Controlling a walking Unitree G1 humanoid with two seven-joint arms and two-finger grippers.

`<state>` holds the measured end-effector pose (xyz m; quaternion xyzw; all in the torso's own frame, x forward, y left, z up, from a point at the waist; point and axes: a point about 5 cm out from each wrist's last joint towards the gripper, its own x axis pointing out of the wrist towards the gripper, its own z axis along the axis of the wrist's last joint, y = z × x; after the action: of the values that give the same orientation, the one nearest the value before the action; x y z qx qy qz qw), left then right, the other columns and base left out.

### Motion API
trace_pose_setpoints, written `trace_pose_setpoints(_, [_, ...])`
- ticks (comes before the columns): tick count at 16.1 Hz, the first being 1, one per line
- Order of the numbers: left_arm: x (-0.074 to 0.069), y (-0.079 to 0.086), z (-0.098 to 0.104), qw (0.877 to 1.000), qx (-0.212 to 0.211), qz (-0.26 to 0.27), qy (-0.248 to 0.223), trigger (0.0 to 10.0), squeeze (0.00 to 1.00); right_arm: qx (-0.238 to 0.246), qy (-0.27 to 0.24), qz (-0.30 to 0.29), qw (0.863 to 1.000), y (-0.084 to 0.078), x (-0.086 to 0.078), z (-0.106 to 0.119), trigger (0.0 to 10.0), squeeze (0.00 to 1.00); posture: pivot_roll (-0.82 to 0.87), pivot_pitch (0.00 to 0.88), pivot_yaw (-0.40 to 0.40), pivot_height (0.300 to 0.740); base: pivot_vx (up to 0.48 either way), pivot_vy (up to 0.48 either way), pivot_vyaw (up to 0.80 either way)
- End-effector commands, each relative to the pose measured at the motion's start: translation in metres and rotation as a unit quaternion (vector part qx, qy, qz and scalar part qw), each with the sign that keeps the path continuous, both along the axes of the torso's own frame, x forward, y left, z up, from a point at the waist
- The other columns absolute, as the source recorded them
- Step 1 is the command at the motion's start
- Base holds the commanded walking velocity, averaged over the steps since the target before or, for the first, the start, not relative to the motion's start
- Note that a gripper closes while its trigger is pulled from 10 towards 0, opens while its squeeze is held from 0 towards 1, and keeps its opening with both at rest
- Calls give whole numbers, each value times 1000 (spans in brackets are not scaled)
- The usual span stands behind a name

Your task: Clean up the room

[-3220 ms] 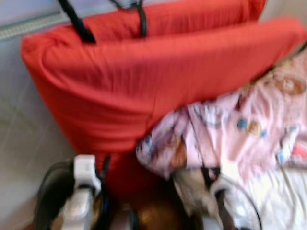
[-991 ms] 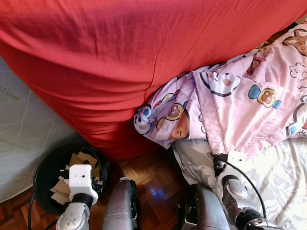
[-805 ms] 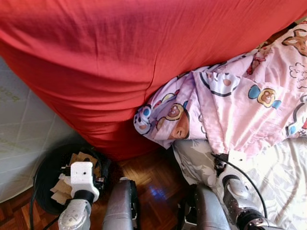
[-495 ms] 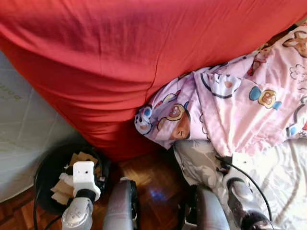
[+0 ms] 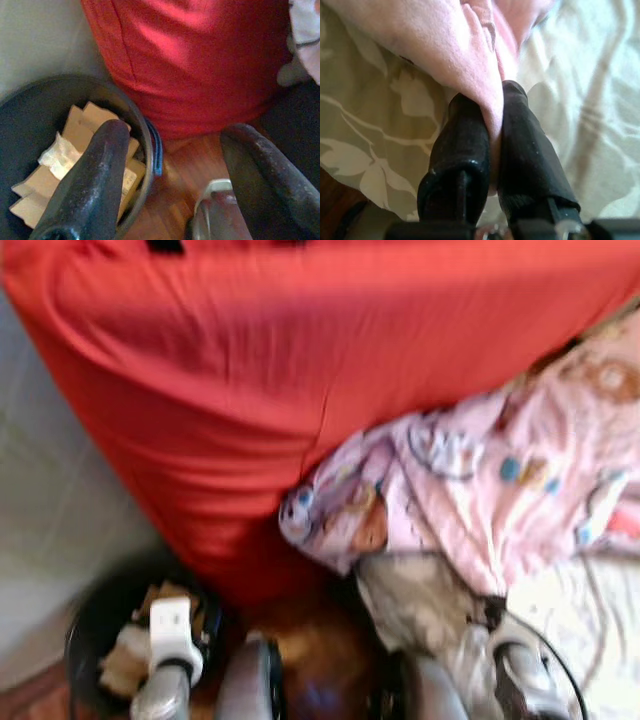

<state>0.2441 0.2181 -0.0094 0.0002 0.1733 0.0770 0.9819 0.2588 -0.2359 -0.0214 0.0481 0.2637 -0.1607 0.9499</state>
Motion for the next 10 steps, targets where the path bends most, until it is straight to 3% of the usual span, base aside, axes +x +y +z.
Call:
trace_pose_setpoints(1, [-14,6,-17,999,-6,23,42,10000,0,7,21,-2,1000,-3,-13,-10,0,0,84,76,-43,633,0,0,0])
trace_pose_setpoints(2, [-16,6,-21,998,-9,25,57,10000,0,20,33,-2,999,0,-17,-14,0,0,80,67,-46,633,0,0,0])
trace_pose_setpoints(3, [-17,6,-25,997,-11,25,72,10000,0,54,41,-13,998,4,-23,-20,10000,0,68,58,-45,633,0,0,0])
trace_pose_setpoints(4, [-22,5,-31,995,-17,24,96,10000,0,69,55,41,995,17,-33,-29,10000,0,76,41,-45,633,0,0,0])
trace_pose_setpoints(5, [-23,5,-33,994,-18,25,102,10000,0,63,54,55,995,18,-34,-30,10000,0,76,40,-46,633,0,0,0])
trace_pose_setpoints(6, [-27,4,-39,992,-22,19,124,10000,0,96,49,4,994,11,-41,-33,10000,0,62,27,-38,633,0,0,0])
trace_pose_setpoints(7, [-32,3,-44,989,-23,21,144,10000,0,97,61,-15,993,7,-47,-36,10000,0,62,26,-38,643,0,0,0])
trace_pose_setpoints(8, [-40,0,-52,983,-19,22,179,10000,0,96,97,-32,990,6,-64,-47,10000,0,66,8,-36,658,0,0,0])
trace_pose_setpoints(9, [-41,0,-53,983,-18,20,183,10000,0,97,103,-32,989,7,-67,-49,10000,0,62,5,-32,663,0,0,0])
trace_pose_setpoints(10, [-45,-2,-57,980,-26,23,198,10000,0,96,132,-23,986,13,-82,-57,10000,0,47,0,-24,683,0,0,0])
